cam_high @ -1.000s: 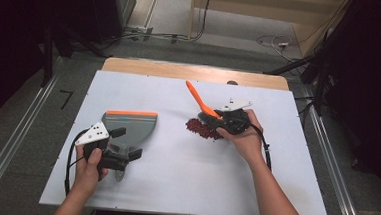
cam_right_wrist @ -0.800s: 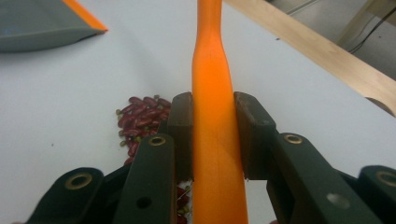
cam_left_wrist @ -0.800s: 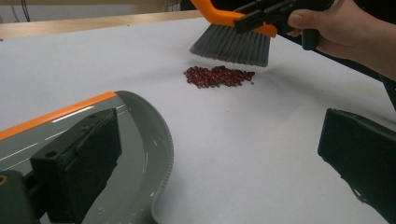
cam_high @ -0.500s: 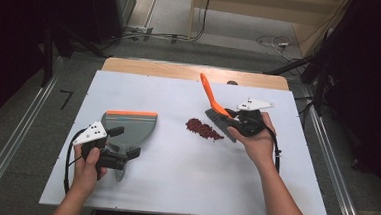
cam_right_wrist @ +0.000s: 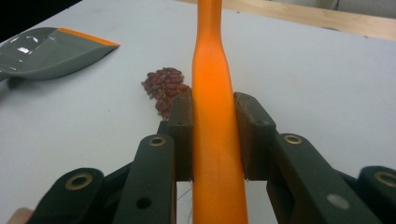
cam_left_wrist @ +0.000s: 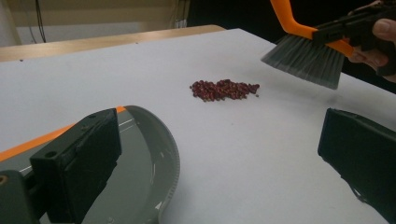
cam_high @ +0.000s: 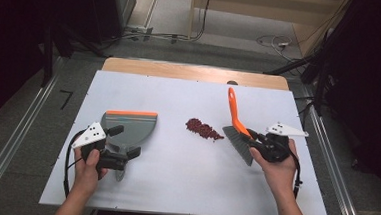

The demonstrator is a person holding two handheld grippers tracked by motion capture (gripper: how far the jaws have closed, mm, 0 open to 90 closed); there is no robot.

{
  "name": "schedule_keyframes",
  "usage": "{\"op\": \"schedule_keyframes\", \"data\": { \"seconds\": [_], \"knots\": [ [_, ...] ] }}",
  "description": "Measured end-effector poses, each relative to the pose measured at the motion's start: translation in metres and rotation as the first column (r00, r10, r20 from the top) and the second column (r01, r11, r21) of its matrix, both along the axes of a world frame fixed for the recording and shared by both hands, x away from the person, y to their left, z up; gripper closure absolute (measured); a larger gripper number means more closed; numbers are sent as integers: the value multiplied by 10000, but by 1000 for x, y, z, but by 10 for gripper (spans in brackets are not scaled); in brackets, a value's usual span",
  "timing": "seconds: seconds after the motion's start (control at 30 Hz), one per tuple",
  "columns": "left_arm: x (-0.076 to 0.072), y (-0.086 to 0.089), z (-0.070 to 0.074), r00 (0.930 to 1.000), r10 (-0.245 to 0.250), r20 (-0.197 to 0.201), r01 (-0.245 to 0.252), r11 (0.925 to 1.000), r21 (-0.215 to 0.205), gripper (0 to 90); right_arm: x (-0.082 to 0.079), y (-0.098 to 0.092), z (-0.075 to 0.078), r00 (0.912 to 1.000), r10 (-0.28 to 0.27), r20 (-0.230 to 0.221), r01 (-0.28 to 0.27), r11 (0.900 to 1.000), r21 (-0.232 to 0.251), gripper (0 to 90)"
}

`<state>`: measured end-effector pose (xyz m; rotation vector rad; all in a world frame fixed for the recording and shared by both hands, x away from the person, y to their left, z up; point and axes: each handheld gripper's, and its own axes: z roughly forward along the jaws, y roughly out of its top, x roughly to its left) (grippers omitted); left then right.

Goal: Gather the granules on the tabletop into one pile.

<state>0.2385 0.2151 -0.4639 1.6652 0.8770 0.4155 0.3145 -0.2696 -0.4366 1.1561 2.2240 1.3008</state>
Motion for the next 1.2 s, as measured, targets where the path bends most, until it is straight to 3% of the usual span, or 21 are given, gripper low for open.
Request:
{"op": "schedule_keyframes", "data": {
  "seconds": [0.17, 0.4, 0.6, 0.73, 0.87, 1.2],
  "knots": [
    [-1, 3, 0, 10000, 56, 62, -55, 9999, -103, 0, -15, -24, -1, 9991, -410, -128, 415, 9980, 470, 690],
    [-1, 2, -1, 9995, 223, 221, -218, 9995, -215, 0, -24, -43, -6, 9982, -458, -381, 496, 9933, 1045, 690],
    [-4, 6, 1, 9970, 652, 422, -642, 9977, -237, 30, -20, -48, -14, 9970, -555, -535, 602, 9939, 923, 689],
    [-4, 8, 1, 9960, 775, 436, -762, 9966, -315, 25, -17, -55, -19, 9950, -685, -727, 767, 9901, 1173, 689],
    [-4, 8, 1, 9977, 550, 405, -535, 9979, -374, 21, -16, -59, -19, 9949, -679, -750, 767, 9897, 1207, 689],
    [-6, 11, 1, 9963, 678, 531, -660, 9972, -349, 9, -17, -63, -18, 9949, -683, -747, 778, 9882, 1322, 689]
  ]
}}
